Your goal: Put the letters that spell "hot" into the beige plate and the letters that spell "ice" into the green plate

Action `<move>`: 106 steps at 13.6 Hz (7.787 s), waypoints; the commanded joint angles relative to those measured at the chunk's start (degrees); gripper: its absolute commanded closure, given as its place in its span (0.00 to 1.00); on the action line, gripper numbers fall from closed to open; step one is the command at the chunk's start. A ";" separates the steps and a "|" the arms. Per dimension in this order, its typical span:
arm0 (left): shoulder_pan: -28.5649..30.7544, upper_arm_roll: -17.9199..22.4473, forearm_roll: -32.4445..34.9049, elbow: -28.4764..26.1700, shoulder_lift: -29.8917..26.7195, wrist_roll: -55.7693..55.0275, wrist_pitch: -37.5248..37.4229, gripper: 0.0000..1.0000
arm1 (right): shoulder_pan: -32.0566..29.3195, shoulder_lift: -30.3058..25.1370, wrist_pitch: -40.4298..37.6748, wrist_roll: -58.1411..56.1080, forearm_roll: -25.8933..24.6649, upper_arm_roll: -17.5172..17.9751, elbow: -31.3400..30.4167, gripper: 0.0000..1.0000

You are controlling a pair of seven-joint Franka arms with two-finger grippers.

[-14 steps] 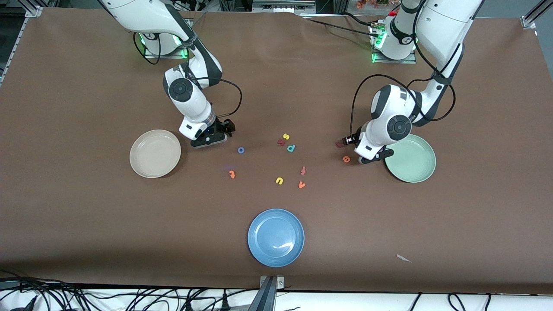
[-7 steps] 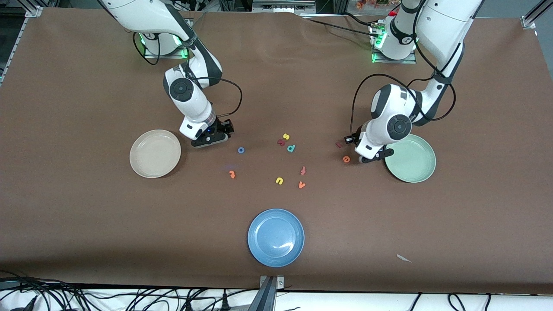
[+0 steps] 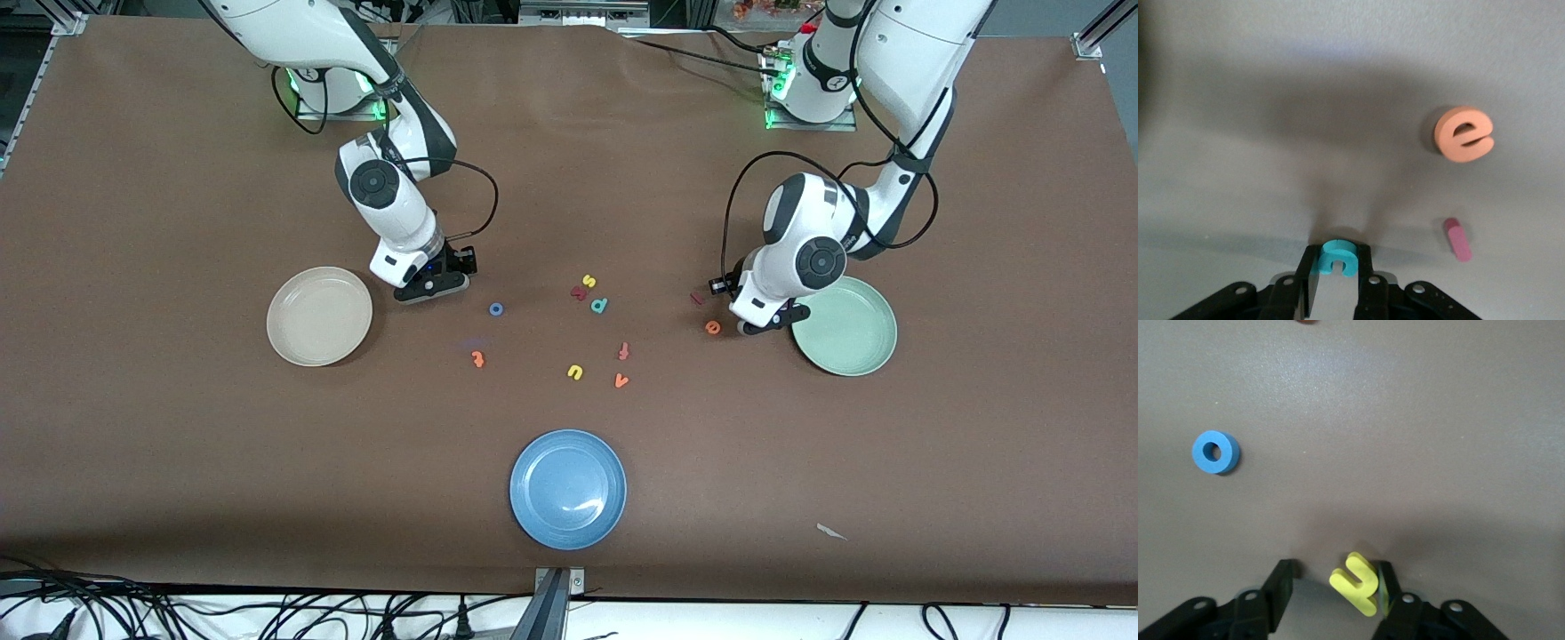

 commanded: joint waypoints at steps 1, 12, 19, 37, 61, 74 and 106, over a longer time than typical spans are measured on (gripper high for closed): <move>2.95 0.49 3.66 4.21 -3.79 4.19 -9.99 0.88 | 0.05 0.21 1.32 0.88 -1.15 -0.03 -1.38 0.69; 16.50 0.58 15.70 15.48 1.19 20.21 -24.63 0.91 | -5.21 -11.73 -16.68 -16.05 -1.15 -5.56 1.25 0.92; 17.82 0.49 15.09 14.87 5.16 20.29 -23.48 0.51 | -14.54 -11.31 -17.57 -35.76 -1.15 -8.46 2.40 0.90; 7.80 -9.87 3.14 14.01 1.30 -26.80 -10.06 0.10 | -7.96 -4.11 -16.95 -15.65 -0.45 -4.34 12.31 0.07; 4.20 -10.06 4.89 -0.34 4.20 -37.28 16.95 0.58 | 6.29 19.81 -11.16 -1.41 -1.24 -6.89 35.27 0.35; 10.60 -10.84 14.48 4.31 -2.03 -22.90 -4.28 1.00 | 6.21 9.73 -22.54 -8.69 -1.50 -11.72 29.92 1.00; 11.14 -10.85 7.44 13.55 4.63 -24.44 -1.52 0.24 | 2.15 1.34 -16.37 12.11 -0.98 -0.56 15.05 0.01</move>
